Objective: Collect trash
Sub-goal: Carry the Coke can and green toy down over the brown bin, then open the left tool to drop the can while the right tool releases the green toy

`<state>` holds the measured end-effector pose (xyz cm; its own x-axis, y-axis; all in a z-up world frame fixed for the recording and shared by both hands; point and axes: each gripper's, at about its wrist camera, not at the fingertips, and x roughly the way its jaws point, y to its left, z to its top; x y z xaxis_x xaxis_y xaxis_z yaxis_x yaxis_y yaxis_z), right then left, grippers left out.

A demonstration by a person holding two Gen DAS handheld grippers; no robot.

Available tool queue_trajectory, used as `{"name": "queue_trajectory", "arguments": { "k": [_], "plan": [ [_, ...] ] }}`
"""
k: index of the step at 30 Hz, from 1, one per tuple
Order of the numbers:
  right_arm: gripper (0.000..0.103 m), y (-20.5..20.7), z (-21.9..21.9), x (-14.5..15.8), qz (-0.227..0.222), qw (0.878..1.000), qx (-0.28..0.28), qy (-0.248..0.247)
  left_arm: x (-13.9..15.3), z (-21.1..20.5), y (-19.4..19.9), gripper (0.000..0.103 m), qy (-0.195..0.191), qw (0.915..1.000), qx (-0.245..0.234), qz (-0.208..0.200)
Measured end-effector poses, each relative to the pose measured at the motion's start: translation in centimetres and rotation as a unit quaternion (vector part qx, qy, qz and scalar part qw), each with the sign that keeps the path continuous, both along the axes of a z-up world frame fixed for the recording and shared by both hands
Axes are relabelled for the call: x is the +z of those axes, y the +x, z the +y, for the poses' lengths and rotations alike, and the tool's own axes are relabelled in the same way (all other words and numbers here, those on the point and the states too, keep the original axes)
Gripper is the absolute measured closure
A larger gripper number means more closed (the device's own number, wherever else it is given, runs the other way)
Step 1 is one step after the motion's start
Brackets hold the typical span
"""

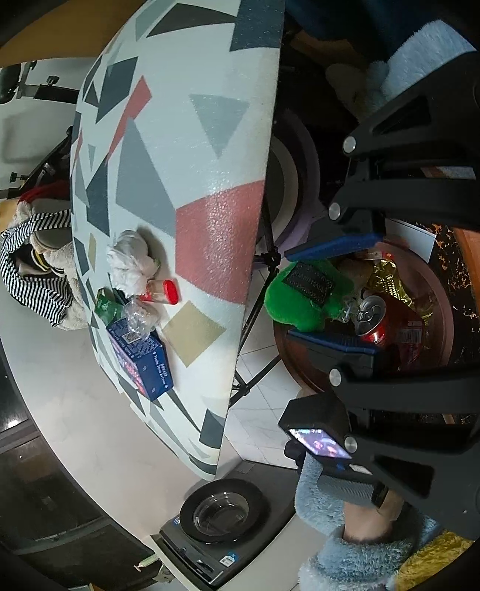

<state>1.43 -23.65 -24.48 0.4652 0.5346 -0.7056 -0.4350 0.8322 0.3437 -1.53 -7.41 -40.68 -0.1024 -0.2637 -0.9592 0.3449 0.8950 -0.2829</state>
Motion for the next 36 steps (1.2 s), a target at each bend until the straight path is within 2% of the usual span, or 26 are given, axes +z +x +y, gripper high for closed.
{"name": "queue_trajectory", "arguments": {
  "k": [1,2,3,5,8,11,14,15,20,22,26,27,30,32,34,36],
  "plan": [
    [0.063,0.0,0.0,0.0,0.000,1.000,0.000,0.001,-0.4,-0.2,-0.1,0.095,0.003,1.0000,-0.002,0.005],
    [0.063,0.0,0.0,0.0,0.000,1.000,0.001,0.001,-0.7,-0.2,-0.1,0.088,0.008,0.9999,-0.002,0.007],
    [0.063,-0.1,0.0,-0.1,0.001,1.000,0.002,0.001,-0.8,-0.2,-0.1,0.073,0.013,0.9999,-0.001,0.007],
    [0.063,0.0,0.1,-0.3,0.003,1.000,0.005,-0.001,-0.4,0.2,0.0,0.056,0.011,0.9999,0.009,-0.003],
    [0.063,-0.1,0.6,-0.6,0.007,1.000,0.012,-0.009,1.3,1.3,0.5,0.049,-0.006,0.9987,0.040,-0.030],
    [0.063,-0.2,1.3,-1.0,0.009,1.000,0.024,-0.016,4.4,3.7,1.1,0.040,-0.031,0.9912,0.099,-0.082],
    [0.063,-0.3,2.2,-1.5,0.011,0.999,0.039,-0.024,8.1,6.6,1.0,0.033,-0.059,0.9739,0.161,-0.148],
    [0.063,-0.3,2.4,-1.6,0.011,0.999,0.042,-0.025,9.7,7.7,0.6,0.030,-0.072,0.9653,0.179,-0.176],
    [0.063,-0.2,4.8,-2.8,0.017,0.997,0.066,-0.036,15.4,9.9,-1.3,0.024,-0.079,0.9323,0.214,-0.281],
    [0.063,-0.2,6.3,-3.7,0.019,0.995,0.080,-0.050,17.6,10.5,-2.2,0.022,-0.071,0.9182,0.220,-0.322],
    [0.063,-0.1,8.6,-5.6,0.027,0.992,0.101,-0.074,20.6,10.6,-3.6,0.015,-0.037,0.8955,0.213,-0.389],
    [0.063,-0.1,9.2,-6.3,0.029,0.991,0.105,-0.083,20.9,10.7,-4.1,0.014,-0.029,0.8905,0.209,-0.403],
    [0.063,0.1,10.3,-8.0,0.039,0.987,0.111,-0.111,22.0,11.2,-5.7,0.011,0.011,0.8677,0.209,-0.451],
    [0.063,0.2,10.8,-8.6,0.046,0.986,0.110,-0.119,22.0,12.0,-6.2,0.011,0.021,0.8596,0.225,-0.458],
    [0.062,0.5,11.3,-9.0,0.052,0.985,0.108,-0.125,21.4,12.7,-6.4,0.011,0.022,0.8578,0.245,-0.451],
    [0.062,0.6,11.4,-9.1,0.052,0.985,0.106,-0.124,20.8,13.3,-6.0,0.011,0.026,0.8604,0.256,-0.440]
  ]
}}
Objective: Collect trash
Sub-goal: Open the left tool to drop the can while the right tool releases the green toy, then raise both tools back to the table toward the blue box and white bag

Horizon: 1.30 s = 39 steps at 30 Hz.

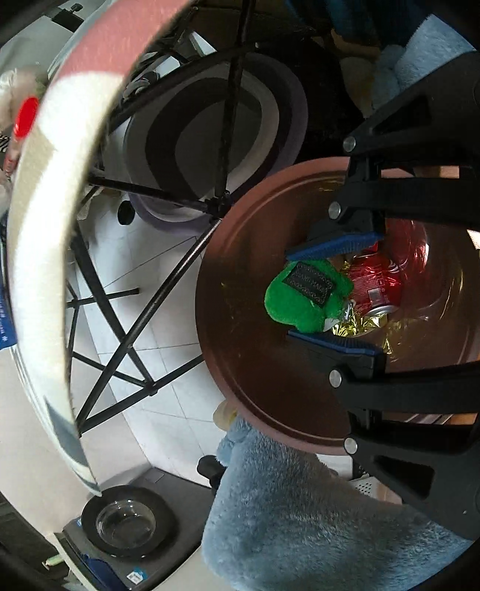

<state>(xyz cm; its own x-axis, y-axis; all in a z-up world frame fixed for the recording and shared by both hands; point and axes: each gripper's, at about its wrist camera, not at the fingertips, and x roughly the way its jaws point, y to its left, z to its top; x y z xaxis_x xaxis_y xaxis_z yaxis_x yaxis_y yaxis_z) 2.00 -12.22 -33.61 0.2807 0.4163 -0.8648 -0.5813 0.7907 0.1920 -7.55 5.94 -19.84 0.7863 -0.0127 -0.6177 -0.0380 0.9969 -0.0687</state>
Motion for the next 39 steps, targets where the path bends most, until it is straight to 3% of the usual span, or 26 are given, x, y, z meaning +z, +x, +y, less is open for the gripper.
{"name": "queue_trajectory", "arguments": {
  "k": [6,7,8,9,20,33,39],
  "plan": [
    [0.058,0.1,0.4,-0.3,-0.011,1.000,-0.008,-0.010,-1.5,0.9,0.9,0.011,-0.015,0.9994,0.015,0.027],
    [0.052,0.1,0.4,-0.2,-0.015,1.000,-0.011,-0.013,-1.6,1.0,1.0,0.011,-0.018,0.9993,0.017,0.028],
    [0.035,0.2,0.5,-0.2,-0.019,1.000,-0.013,-0.016,-1.7,1.1,1.1,0.011,-0.020,0.9992,0.019,0.030],
    [0.029,0.2,0.5,-0.1,-0.027,0.999,-0.018,-0.018,-1.8,1.1,1.1,0.011,-0.022,0.9991,0.021,0.031],
    [0.006,0.6,-1.6,0.9,-0.047,0.997,-0.063,-0.014,-1.9,0.6,1.1,0.010,-0.015,0.9991,0.022,0.033],
    [0.006,-0.9,-2.4,4.2,-0.113,0.991,-0.064,-0.018,-1.7,0.8,1.4,0.008,-0.025,0.9987,0.028,0.035],
    [0.006,-1.3,-3.3,5.8,-0.128,0.989,-0.076,-0.021,-1.0,0.0,1.6,0.006,-0.024,0.9991,0.009,0.033]
  ]
}}
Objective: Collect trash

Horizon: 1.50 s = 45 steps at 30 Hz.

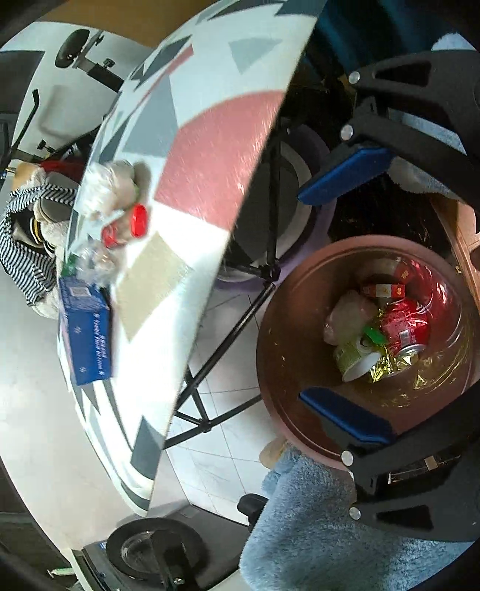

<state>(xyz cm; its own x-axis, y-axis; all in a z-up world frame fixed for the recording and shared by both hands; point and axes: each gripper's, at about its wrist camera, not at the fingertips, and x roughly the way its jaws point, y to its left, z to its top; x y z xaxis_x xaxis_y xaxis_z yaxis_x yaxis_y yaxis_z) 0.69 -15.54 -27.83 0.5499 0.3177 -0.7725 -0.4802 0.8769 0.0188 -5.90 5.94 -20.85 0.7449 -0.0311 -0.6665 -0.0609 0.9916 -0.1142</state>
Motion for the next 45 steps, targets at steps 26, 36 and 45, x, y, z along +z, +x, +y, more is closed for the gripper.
{"name": "queue_trajectory", "arguments": {
  "k": [26,36,45],
  "plan": [
    [0.006,7.4,-5.3,10.4,-0.048,0.998,0.032,0.021,10.0,1.0,5.8,0.006,0.012,0.9947,-0.037,-0.095],
    [0.006,11.4,-6.0,8.6,-0.008,0.998,0.024,0.057,7.8,2.1,8.9,0.006,-0.013,0.9984,-0.030,-0.045],
    [0.020,16.4,-4.7,6.6,0.049,0.991,-0.021,0.124,5.6,2.6,10.9,0.006,-0.036,0.9989,-0.030,-0.010]
  ]
}}
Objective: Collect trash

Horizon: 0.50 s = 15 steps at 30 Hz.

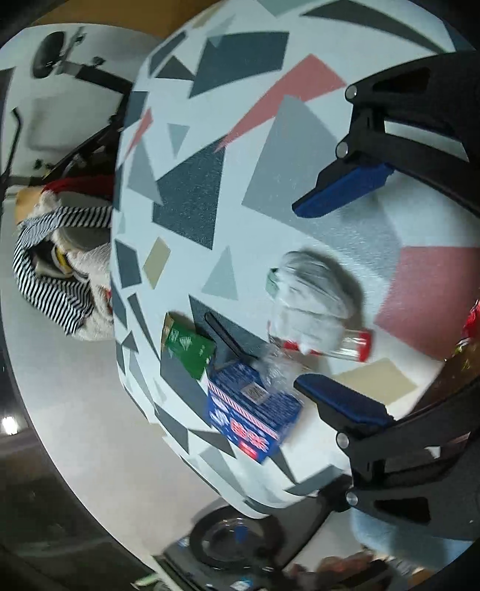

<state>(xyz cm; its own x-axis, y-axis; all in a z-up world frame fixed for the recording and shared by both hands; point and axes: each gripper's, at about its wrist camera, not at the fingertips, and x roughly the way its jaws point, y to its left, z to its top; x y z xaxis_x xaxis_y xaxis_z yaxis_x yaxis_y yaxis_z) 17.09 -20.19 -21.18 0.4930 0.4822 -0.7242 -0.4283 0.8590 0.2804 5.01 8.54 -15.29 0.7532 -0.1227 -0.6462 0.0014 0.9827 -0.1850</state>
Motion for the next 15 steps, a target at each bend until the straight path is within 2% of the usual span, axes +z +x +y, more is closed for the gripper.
{"name": "queue_trajectory", "arguments": {
  "k": [3,5,7,9,13,15],
  "plan": [
    [0.024,1.0,0.2,-0.6,0.024,1.000,0.000,0.014,-0.3,-0.4,0.7,0.006,-0.006,0.9999,-0.007,0.007],
    [0.040,1.2,0.4,-0.8,0.033,0.999,0.014,0.022,-0.4,-0.9,1.3,0.006,-0.016,0.9997,-0.017,0.011],
    [0.043,0.8,0.6,-0.3,0.017,0.999,0.034,0.023,-0.6,-1.7,2.0,0.006,-0.029,0.9987,-0.039,0.016],
    [0.044,0.3,0.6,0.1,-0.003,0.999,0.040,0.012,-0.8,-2.5,2.8,0.006,-0.027,0.9981,-0.049,0.025],
    [0.045,-0.5,0.3,0.9,-0.028,0.999,0.037,0.003,-1.2,-4.3,4.5,0.006,-0.014,0.9975,-0.060,0.035],
    [0.045,-0.8,-0.2,1.4,-0.038,0.999,0.028,0.000,-1.6,-4.8,5.8,0.006,-0.020,0.9968,-0.061,0.048]
  ]
}}
